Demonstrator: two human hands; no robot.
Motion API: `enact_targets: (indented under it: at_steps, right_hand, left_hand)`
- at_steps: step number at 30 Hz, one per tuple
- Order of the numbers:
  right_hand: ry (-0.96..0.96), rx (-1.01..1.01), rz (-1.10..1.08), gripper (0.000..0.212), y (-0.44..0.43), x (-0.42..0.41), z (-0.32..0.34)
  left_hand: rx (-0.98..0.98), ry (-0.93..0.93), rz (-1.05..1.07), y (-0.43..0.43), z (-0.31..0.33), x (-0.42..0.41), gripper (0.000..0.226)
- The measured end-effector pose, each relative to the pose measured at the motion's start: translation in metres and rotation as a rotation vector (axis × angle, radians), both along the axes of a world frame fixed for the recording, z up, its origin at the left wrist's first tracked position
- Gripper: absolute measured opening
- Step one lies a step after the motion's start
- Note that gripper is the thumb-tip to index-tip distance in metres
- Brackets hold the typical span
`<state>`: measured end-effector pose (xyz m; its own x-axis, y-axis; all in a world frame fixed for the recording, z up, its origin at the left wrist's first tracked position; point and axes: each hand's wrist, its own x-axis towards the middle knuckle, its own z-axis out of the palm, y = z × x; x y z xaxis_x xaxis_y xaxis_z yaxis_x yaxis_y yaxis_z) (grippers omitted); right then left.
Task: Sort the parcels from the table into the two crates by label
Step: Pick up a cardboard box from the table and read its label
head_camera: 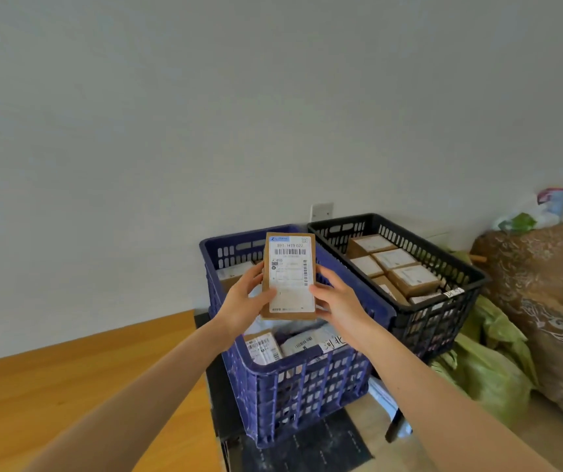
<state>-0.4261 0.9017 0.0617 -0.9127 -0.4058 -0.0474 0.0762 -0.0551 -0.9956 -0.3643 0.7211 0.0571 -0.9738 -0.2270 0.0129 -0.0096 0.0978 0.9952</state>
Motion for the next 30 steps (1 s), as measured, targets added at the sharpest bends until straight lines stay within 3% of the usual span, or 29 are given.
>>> enact_targets:
  at_steps: [7, 24, 30]
  right_hand:
    - [-0.072, 0.075, 0.066, 0.05, -0.029, -0.052, -0.032]
    - [-0.178, 0.326, 0.419, 0.046, -0.105, -0.183, -0.104]
    - [-0.14, 0.427, 0.538, 0.043, -0.116, -0.199, -0.119]
  left_hand:
    - [-0.14, -0.037, 0.112, -0.011, -0.021, -0.036, 0.057]
    - [-0.384, -0.464, 0.369, -0.039, -0.063, -0.13, 0.064]
    - [-0.399, -0.544, 0.394, -0.043, -0.087, -0.144, 0.086]
